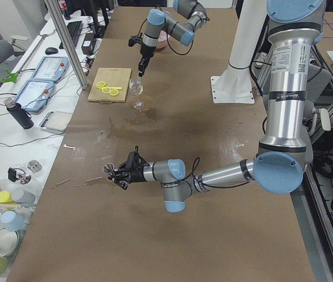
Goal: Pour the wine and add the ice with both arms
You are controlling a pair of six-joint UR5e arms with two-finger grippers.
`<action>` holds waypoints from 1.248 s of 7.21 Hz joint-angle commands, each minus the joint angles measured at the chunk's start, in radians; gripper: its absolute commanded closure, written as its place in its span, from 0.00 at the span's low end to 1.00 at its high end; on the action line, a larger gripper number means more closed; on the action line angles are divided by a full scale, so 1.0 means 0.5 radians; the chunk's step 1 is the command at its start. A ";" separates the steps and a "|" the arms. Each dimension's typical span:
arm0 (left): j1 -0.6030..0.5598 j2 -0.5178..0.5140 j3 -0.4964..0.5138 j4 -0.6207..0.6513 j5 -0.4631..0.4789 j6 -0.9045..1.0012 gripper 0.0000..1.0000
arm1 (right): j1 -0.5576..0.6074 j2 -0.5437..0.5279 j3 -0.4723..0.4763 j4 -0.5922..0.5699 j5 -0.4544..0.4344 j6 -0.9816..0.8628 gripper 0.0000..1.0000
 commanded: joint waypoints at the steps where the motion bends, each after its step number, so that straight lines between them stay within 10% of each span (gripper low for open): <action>1: 0.009 -0.085 0.112 0.033 -0.040 -0.020 0.83 | 0.002 0.044 -0.157 0.129 -0.043 -0.006 1.00; 8: 0.089 -0.174 0.236 0.079 0.058 -0.100 0.82 | 0.021 0.044 -0.222 0.227 -0.120 -0.043 1.00; 9: 0.104 -0.175 0.239 0.079 0.058 -0.103 0.82 | 0.027 0.048 -0.222 0.227 -0.120 -0.064 0.32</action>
